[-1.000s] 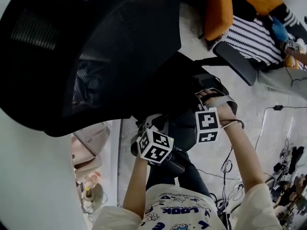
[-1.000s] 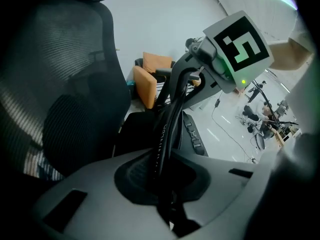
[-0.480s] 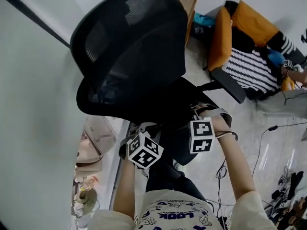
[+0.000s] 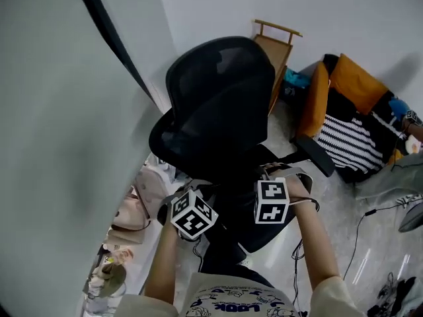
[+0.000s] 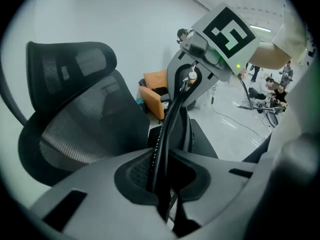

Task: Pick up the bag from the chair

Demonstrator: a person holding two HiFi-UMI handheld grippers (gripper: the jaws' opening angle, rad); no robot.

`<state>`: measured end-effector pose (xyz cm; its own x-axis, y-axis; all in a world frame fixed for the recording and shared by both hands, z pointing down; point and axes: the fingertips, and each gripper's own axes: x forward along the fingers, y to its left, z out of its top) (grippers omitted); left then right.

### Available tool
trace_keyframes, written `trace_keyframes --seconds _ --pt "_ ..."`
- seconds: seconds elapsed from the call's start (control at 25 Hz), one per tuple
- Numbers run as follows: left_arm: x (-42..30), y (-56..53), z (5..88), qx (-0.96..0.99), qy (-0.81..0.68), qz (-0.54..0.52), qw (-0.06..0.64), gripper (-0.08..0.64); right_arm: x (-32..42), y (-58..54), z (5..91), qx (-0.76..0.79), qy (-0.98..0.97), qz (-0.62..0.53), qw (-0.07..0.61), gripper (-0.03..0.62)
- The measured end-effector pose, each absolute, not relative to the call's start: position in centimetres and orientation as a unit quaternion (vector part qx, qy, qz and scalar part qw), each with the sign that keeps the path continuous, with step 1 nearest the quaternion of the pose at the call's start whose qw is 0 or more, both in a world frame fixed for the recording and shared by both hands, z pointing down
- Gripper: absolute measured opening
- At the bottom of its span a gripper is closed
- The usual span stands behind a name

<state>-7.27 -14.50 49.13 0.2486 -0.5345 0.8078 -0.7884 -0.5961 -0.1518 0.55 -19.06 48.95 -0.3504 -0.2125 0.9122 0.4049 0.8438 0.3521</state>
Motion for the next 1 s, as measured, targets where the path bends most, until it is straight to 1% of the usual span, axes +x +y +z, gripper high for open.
trace_keyframes --seconds 0.4,1.0 --pt "-9.9 -10.6 44.1 0.756 -0.458 0.453 0.118 0.041 -2.1 -15.2 43.9 -0.073 -0.778 -0.316 0.537 0.058" --pt "-9.2 -6.5 39.9 0.743 -0.47 0.464 0.108 0.043 -1.4 -11.2 39.4 -0.075 -0.774 -0.361 0.515 0.06"
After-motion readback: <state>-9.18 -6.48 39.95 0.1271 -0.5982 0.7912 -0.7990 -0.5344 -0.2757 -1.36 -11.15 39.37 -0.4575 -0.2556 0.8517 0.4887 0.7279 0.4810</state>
